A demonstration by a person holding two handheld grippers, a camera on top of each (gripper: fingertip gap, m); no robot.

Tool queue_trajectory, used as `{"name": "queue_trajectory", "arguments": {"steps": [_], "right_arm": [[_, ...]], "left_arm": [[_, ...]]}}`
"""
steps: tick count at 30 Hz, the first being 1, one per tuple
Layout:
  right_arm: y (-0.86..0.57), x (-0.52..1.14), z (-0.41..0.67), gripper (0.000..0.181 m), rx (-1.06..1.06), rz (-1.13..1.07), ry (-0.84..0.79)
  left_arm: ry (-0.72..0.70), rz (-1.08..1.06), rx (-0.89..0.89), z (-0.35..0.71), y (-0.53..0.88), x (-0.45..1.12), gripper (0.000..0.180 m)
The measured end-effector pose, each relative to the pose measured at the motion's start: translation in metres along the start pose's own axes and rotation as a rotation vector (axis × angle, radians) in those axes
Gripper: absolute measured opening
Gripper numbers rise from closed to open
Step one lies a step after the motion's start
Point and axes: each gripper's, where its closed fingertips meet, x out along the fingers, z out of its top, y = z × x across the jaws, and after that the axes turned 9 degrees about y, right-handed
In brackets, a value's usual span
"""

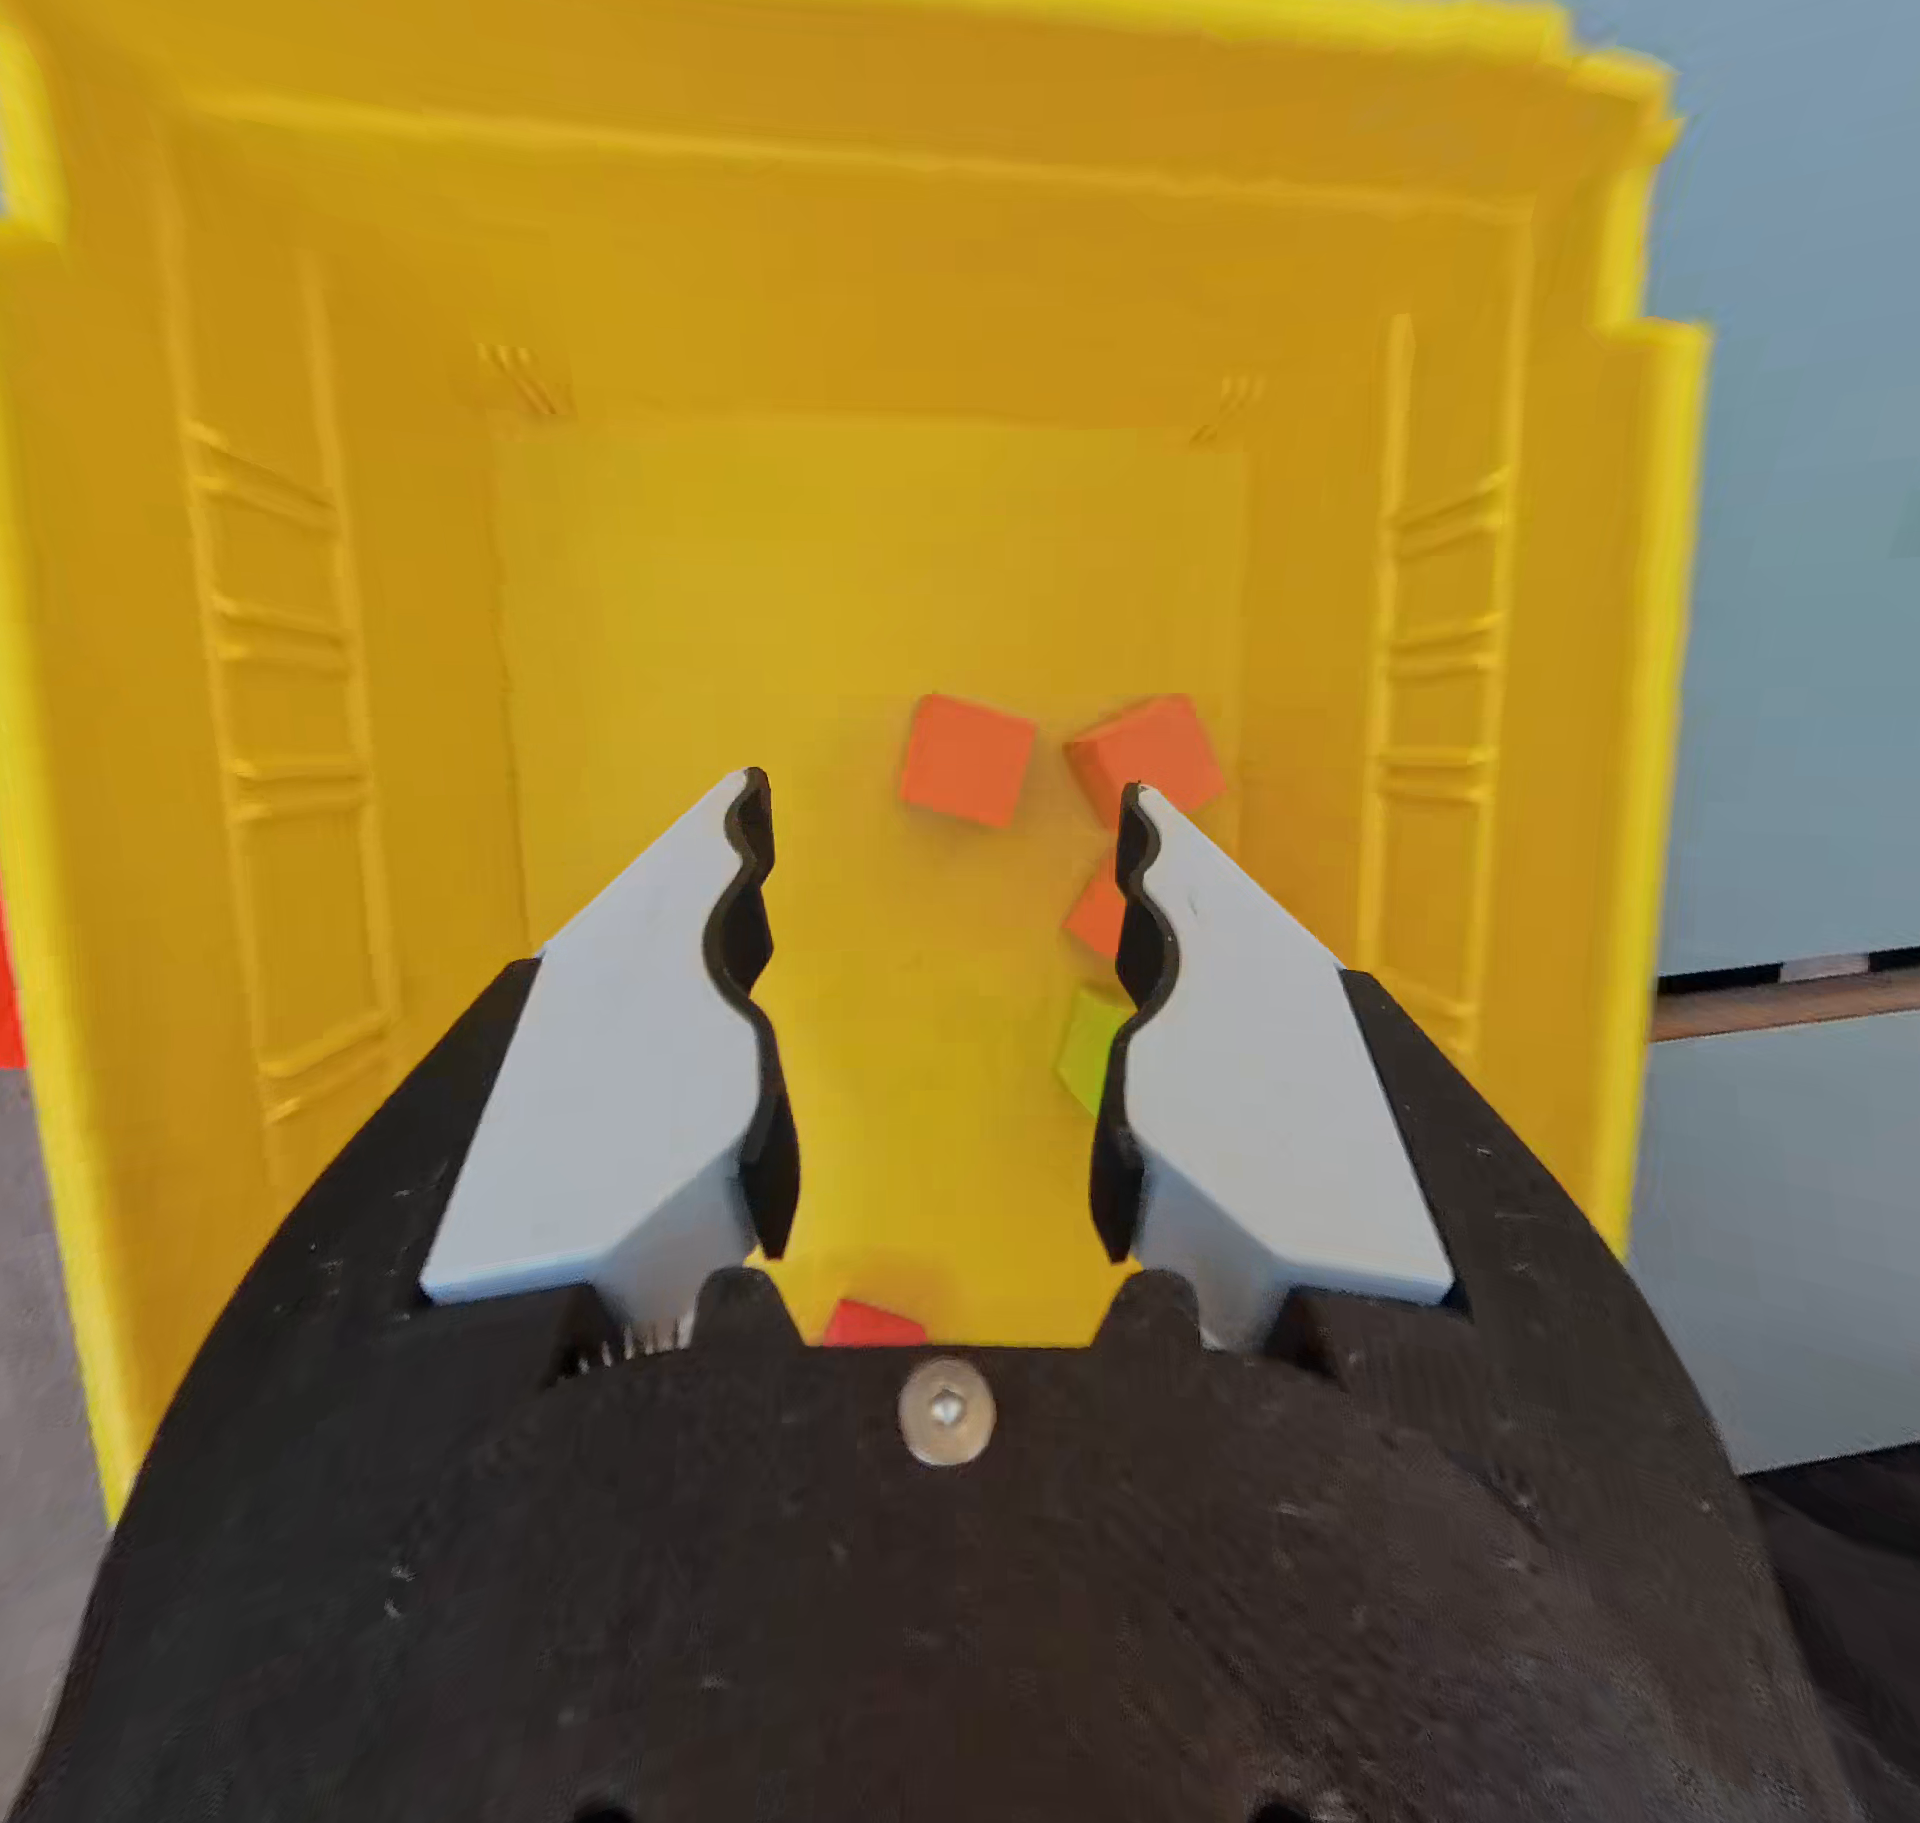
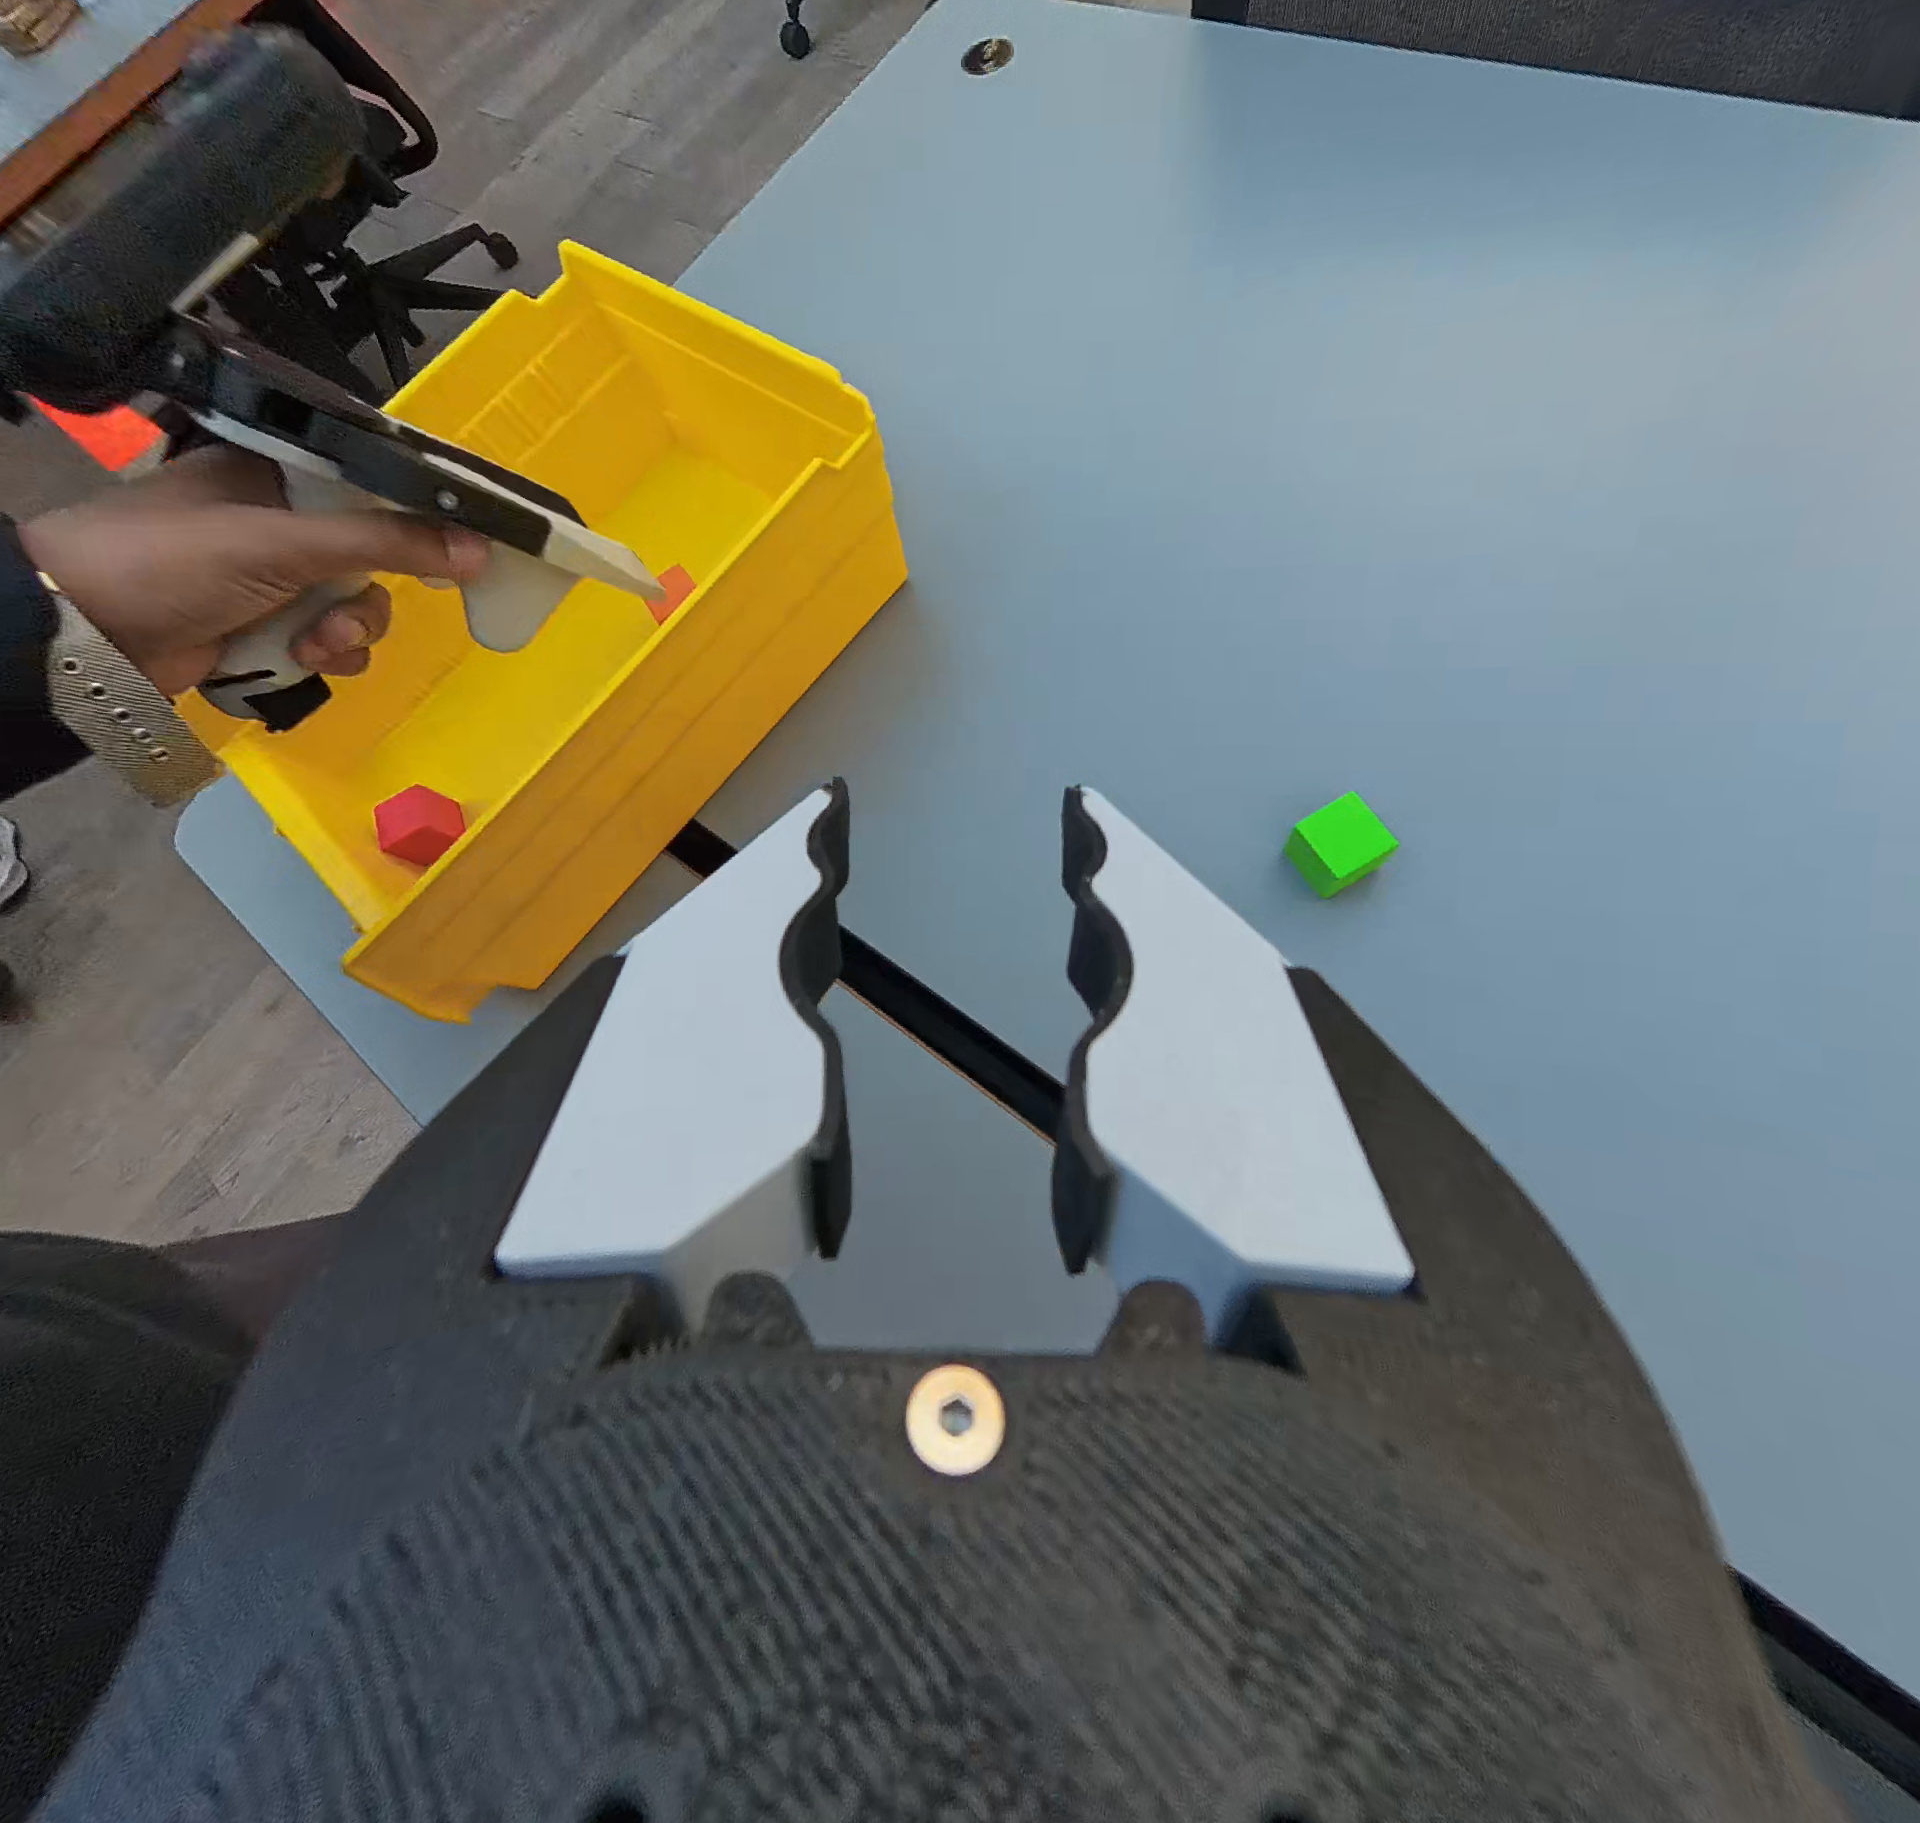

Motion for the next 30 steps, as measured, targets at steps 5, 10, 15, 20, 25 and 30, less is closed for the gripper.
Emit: {"name": "queue_trajectory", "arguments": {"steps": [5, 10, 15, 20, 25, 30], "right_arm": [[0.017, 0.001, 0.004, 0.039, -0.034, -0.064, -0.004], [0.009, -0.007, 0.007, 0.038, -0.083, -0.180, -0.015], [0.010, -0.015, 0.025, 0.039, -0.206, -0.213, -0.099], [0.033, -0.026, 0.056, 0.041, -0.385, -0.138, -0.233], [0.018, -0.036, 0.057, 0.029, -0.505, -0.144, -0.256], [-0.053, -0.015, 0.035, 0.029, -0.415, -0.254, -0.086]], "left_arm": [[0.058, -0.010, 0.082, -0.009, 0.005, 0.037, 0.039], [-0.130, -0.085, 0.099, 0.033, -0.014, -0.018, 0.023], [-0.228, -0.608, 0.242, 0.056, -0.148, -0.110, 0.023], [-0.111, -1.044, 0.347, 0.034, -0.240, -0.164, 0.023], [-0.021, -1.114, 0.351, 0.018, -0.254, -0.160, 0.033], [-0.087, -0.767, 0.202, 0.030, -0.195, -0.110, 0.057]]}}
